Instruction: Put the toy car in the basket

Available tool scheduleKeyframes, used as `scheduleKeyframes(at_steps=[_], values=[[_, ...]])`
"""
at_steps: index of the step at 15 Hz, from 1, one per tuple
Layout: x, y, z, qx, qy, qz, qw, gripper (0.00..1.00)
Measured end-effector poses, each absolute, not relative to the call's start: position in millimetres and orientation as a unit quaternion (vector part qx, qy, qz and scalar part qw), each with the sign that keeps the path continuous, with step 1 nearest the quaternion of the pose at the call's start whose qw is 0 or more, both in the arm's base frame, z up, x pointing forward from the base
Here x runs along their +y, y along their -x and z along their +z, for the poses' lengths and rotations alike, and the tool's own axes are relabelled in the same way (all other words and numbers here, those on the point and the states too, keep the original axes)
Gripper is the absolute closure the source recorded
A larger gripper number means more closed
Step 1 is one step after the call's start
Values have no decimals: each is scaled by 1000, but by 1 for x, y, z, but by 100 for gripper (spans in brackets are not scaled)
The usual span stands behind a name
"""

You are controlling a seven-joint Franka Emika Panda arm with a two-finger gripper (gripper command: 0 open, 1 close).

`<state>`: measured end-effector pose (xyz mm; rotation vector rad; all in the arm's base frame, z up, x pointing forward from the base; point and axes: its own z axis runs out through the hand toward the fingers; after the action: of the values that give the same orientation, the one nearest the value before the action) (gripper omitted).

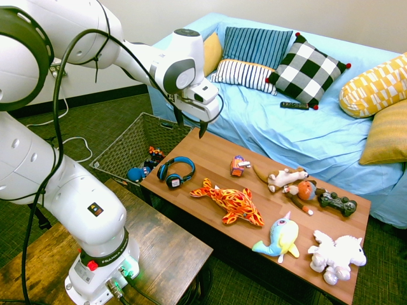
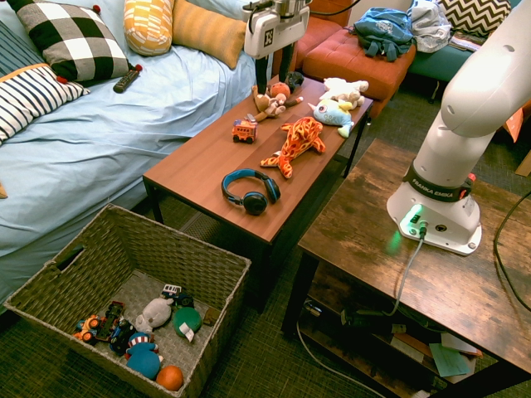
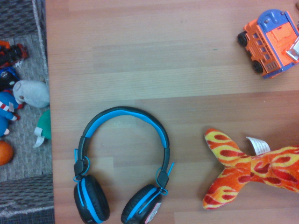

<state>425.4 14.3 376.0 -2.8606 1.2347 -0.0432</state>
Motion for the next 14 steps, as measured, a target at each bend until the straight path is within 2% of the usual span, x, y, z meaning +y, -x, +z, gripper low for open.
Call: scheduleKeyframes(at_steps=[6, 10, 14], values=[[-12, -446, 352, 394, 919, -21, -5, 0], [-54, -506, 314, 376, 927, 9, -3, 0], [-110, -570, 262, 362, 929, 78, 8, 0]])
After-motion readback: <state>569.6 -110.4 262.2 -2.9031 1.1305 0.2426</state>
